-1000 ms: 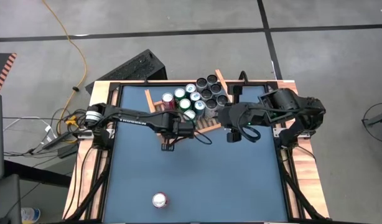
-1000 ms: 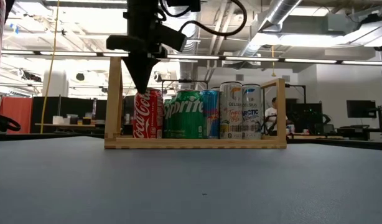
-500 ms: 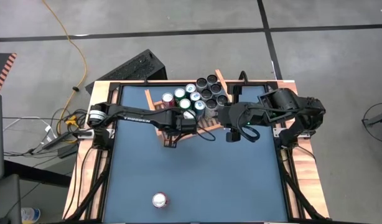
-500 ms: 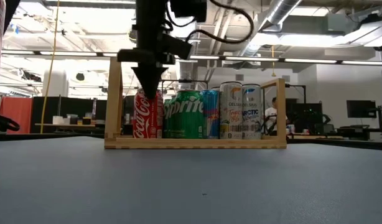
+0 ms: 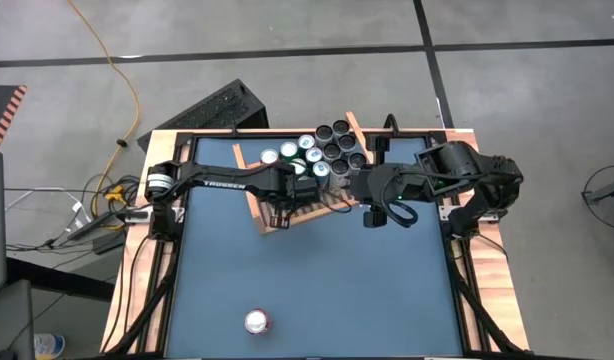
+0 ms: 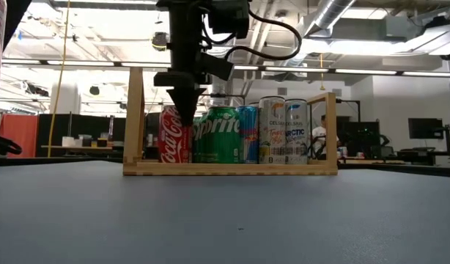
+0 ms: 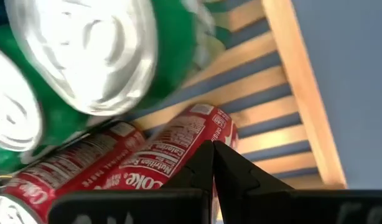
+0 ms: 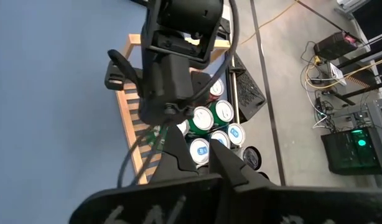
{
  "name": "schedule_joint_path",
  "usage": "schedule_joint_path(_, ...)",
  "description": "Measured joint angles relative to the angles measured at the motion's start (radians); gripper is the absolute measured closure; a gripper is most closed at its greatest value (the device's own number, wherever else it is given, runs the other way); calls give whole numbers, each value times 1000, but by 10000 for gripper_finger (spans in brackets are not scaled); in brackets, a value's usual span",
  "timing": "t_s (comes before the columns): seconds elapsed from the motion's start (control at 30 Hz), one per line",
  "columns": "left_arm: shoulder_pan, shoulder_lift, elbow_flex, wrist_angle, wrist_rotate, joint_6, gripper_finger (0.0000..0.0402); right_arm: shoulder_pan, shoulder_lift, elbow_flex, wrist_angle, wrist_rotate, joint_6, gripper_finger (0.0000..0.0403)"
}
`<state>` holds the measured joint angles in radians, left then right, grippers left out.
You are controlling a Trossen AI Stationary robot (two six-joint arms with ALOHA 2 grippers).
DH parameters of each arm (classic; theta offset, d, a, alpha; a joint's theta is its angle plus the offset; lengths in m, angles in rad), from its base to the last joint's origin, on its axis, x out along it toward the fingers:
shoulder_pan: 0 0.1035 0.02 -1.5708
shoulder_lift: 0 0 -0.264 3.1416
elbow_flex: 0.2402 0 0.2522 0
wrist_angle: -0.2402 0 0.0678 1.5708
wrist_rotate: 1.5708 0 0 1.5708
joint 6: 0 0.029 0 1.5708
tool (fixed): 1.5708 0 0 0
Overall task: Place canned beverage on shelf
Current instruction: Put the red-white soda can on the shelf aligned with the other red-white soda can
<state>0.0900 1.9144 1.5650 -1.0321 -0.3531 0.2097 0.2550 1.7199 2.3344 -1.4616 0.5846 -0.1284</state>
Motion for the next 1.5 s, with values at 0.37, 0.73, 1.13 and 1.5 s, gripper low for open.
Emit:
schedule_joint_path(0.37,44,0,2,37,-10,33,401,0,0,0,1,1,0,403)
schedule_joint_path(0.73,-51,-19,88,-138,39,-52,401,0,0,0,3,1,-3,403)
schedule_joint_path(1.13,-24,-18,-53,-110,3,-77,401,0,0,1,3,-1,-2,403)
schedule_joint_path(1.5,9,-18,-150,38,19,-49,401,0,0,1,1,-6,27,403)
